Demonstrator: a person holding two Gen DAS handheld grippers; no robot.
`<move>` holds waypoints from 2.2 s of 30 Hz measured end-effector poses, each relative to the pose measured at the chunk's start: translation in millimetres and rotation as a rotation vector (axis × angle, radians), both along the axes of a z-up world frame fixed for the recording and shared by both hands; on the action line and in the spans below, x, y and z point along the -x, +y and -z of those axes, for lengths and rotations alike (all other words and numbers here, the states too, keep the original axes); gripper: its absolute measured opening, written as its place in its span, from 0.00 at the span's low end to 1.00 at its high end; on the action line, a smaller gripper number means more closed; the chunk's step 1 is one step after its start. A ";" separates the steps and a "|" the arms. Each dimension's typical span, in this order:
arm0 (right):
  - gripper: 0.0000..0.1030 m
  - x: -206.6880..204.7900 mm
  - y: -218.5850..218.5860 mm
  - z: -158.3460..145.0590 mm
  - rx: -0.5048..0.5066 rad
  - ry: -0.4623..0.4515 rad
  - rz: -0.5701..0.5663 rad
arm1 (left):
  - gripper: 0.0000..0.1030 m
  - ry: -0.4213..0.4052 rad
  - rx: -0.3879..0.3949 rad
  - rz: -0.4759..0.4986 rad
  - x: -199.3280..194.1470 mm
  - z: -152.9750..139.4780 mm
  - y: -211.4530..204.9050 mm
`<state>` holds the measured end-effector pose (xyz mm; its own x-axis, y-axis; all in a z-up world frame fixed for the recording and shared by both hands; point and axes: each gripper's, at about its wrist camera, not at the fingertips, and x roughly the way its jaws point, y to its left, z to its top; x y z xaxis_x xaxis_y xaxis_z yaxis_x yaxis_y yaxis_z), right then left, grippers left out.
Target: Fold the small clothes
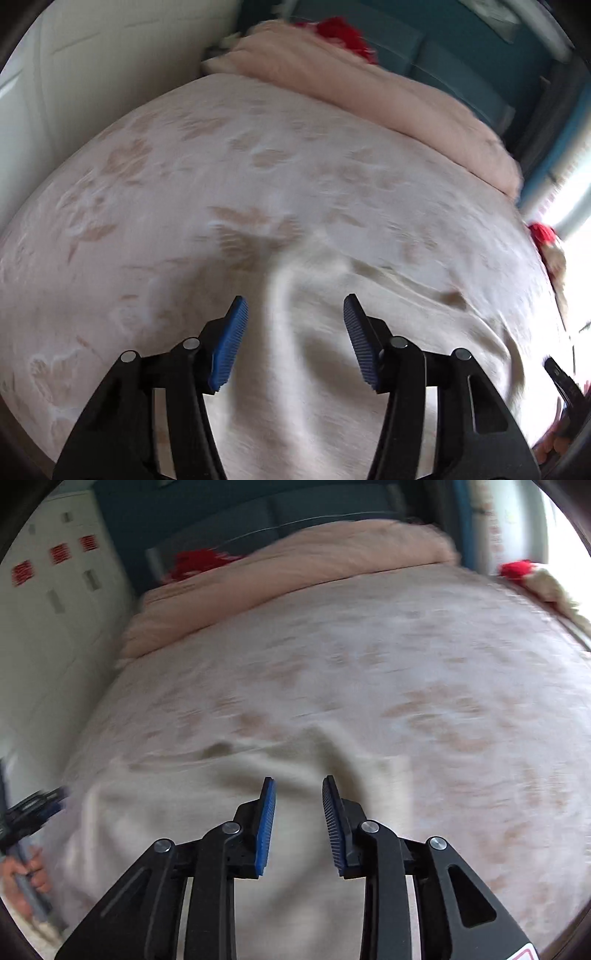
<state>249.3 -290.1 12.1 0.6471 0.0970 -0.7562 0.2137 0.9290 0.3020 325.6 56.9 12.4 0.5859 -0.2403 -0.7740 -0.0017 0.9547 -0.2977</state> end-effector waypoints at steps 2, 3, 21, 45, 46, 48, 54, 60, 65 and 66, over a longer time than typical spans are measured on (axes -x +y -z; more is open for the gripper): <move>0.20 -15.8 55.5 13.7 -0.099 0.027 -0.150 | 0.51 0.033 0.030 0.062 -3.1 8.7 -23.2; 0.20 -21.1 78.0 22.5 -0.124 0.041 -0.201 | 0.51 0.070 0.031 0.089 -3.1 21.1 -42.1; 0.52 -52.7 -67.1 51.9 0.036 0.130 0.189 | 0.60 0.116 -0.085 0.064 -11.9 85.0 -64.1; 0.50 79.5 -40.9 44.6 0.105 0.137 0.118 | 0.65 0.115 -0.084 0.102 -15.4 90.2 -64.3; 0.50 92.4 -41.1 58.8 0.061 0.162 0.136 | 0.65 0.109 -0.087 0.101 -14.5 90.5 -64.9; 0.30 105.3 -45.4 81.7 -0.030 0.193 0.140 | 0.65 0.096 -0.095 0.098 -12.7 91.0 -65.8; 0.06 109.3 -79.5 73.4 -0.031 0.171 0.229 | 0.65 0.099 -0.104 0.097 -12.3 89.8 -65.4; 0.15 114.1 -66.8 42.0 0.067 0.127 0.227 | 0.65 0.088 -0.023 0.063 9.7 59.0 -48.1; 0.18 92.1 -9.0 2.0 0.019 0.018 0.040 | 0.68 0.110 0.010 -0.019 55.0 57.3 -2.3; 0.18 79.7 11.9 7.7 -0.017 0.027 -0.023 | 0.65 0.135 0.022 -0.031 61.1 67.1 5.6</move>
<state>169.5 -278.2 4.3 0.6236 0.1247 -0.7717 0.2006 0.9286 0.3121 264.5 62.5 -54.7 0.4842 -0.2416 -0.8409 -0.0726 0.9467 -0.3138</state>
